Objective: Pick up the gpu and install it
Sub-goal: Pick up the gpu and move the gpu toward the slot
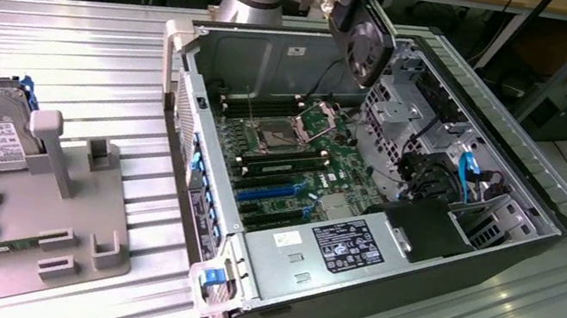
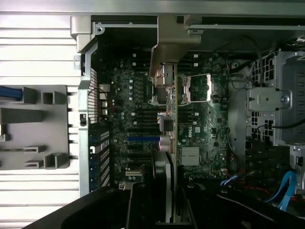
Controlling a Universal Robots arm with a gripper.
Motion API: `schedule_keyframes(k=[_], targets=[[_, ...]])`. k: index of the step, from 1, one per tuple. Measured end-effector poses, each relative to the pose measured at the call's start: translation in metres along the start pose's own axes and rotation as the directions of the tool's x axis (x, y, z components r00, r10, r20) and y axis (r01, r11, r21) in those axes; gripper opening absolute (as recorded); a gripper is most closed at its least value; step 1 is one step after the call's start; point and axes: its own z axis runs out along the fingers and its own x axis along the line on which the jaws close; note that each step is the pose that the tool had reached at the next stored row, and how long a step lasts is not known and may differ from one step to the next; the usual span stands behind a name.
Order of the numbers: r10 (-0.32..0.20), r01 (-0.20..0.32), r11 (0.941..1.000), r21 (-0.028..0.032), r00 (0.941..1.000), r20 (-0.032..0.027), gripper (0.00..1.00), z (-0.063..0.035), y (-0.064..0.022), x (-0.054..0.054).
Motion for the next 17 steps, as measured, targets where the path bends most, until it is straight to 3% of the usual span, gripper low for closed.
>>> schedule_keyframes(k=[11,17], targets=[[0.008,-0.008,1.0000,0.0002,1.0000,0.0010,0.28,0.0022,0.0046,-0.021],[0.007,-0.007,1.0000,0.0001,1.0000,0.0010,0.28,0.0022,0.0046,-0.022]])
